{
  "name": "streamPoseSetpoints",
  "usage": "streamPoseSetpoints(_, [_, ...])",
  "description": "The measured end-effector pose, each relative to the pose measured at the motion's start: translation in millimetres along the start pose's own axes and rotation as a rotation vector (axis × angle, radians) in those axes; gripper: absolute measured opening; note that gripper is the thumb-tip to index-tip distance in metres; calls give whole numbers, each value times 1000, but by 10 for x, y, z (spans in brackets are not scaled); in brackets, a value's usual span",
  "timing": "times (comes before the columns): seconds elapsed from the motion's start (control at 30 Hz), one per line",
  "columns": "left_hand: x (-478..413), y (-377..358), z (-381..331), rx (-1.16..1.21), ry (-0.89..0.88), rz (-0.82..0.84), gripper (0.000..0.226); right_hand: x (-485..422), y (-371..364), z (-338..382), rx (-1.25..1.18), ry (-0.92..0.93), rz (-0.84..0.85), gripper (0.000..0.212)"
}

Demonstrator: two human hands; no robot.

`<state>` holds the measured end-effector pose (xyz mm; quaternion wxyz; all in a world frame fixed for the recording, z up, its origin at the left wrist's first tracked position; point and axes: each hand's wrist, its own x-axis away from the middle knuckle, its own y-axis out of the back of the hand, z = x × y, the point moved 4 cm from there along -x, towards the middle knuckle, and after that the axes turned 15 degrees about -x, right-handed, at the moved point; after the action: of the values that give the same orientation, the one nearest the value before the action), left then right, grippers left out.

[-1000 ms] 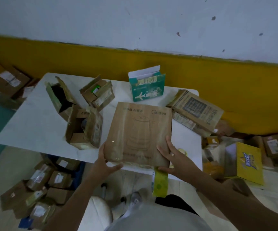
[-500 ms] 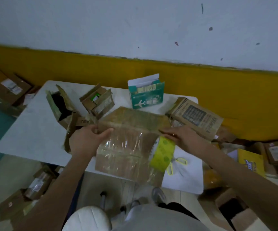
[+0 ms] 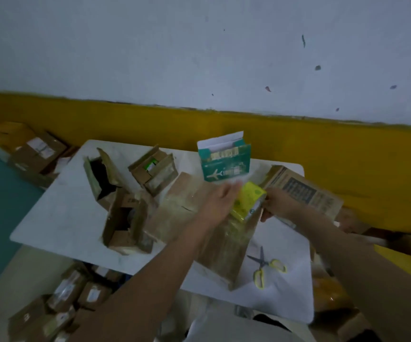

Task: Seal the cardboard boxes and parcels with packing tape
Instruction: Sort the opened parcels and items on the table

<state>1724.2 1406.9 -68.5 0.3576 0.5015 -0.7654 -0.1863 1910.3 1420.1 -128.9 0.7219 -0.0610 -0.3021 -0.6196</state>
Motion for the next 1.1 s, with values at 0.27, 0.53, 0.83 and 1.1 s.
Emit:
streamPoseSetpoints(0.27, [331, -56, 69, 159, 66, 212, 28, -7, 27, -4, 131, 31, 32, 35])
streamPoseSetpoints(0.53, [1045, 52, 690, -136, 174, 215, 47, 8, -21, 11, 191, 76, -11, 44])
streamPoseSetpoints(0.83, [1165, -583, 1216, -233, 228, 231, 67, -10, -74, -65, 263, 171, -91, 54])
streamPoseSetpoints(1.1, [1100, -567, 1395, -261, 220, 193, 51, 260, -653, -66, 844, 425, -406, 57])
